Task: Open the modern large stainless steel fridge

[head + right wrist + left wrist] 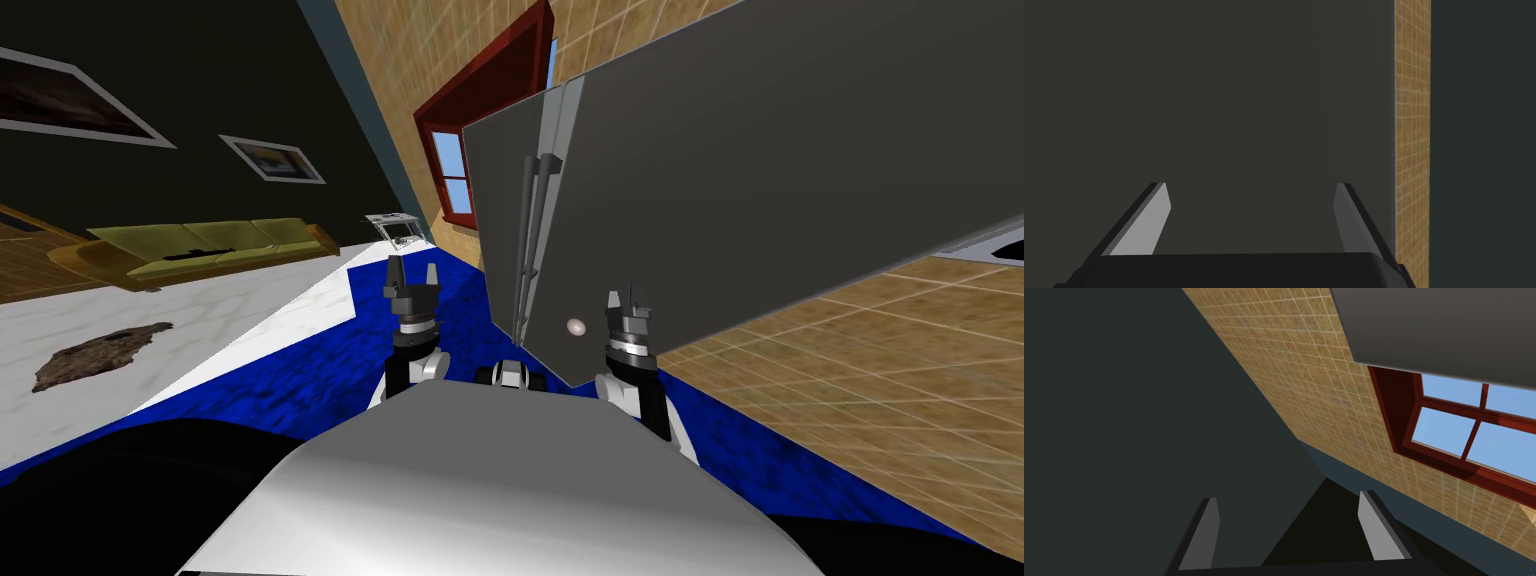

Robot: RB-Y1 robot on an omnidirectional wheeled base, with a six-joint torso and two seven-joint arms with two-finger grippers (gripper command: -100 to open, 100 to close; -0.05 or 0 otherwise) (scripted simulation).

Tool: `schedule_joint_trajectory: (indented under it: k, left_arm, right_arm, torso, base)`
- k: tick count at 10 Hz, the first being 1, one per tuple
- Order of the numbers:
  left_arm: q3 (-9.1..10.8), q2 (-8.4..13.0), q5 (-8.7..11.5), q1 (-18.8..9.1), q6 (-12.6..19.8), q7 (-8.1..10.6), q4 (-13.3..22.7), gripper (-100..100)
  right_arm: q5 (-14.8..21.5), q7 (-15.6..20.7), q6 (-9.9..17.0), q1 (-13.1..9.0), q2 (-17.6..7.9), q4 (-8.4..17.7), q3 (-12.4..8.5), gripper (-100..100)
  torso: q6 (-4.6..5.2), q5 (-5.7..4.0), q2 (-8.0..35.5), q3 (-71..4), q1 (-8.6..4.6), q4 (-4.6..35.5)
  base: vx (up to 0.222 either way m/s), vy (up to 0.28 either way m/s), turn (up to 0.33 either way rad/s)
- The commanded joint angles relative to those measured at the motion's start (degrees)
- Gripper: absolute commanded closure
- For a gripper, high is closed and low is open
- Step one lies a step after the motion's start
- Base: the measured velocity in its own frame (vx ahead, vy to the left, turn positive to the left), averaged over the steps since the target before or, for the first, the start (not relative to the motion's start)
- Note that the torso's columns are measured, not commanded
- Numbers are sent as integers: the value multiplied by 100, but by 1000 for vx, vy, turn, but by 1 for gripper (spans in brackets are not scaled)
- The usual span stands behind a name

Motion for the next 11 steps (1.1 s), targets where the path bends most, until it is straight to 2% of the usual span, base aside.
schedule_joint_trajectory:
  k: [1,2,6,7,11]
  left_arm:
    - [0,0,0,0,0,0,0,0]
    - [0,0,0,1,0,0,0,0]
    - [0,0,0,0,0,0,0,0]
    - [0,0,0,1,0,0,0,0]
    - [0,0,0,0,0,0,0,0]
  right_arm:
    - [65,-8,7,-98,-452,71,-81,-100]
    - [65,-8,7,-98,-512,71,-81,-100]
    - [181,-21,7,-268,-1208,184,-224,-100]
    - [181,-21,7,-268,-1251,184,-224,-100]
    - [320,-36,5,-468,-1981,302,-396,-100]
  torso:
    - [3,-1,4,3,-3,2]
    - [4,1,-6,-3,7,0]
    - [0,1,0,0,4,1]
    - [4,1,-1,0,4,1]
    - [-2,2,-6,-4,6,-1]
  base:
    - [85,89,-226]
    - [70,69,-75]
    - [69,76,-174]
    - [54,72,-79]
    - [84,111,-202]
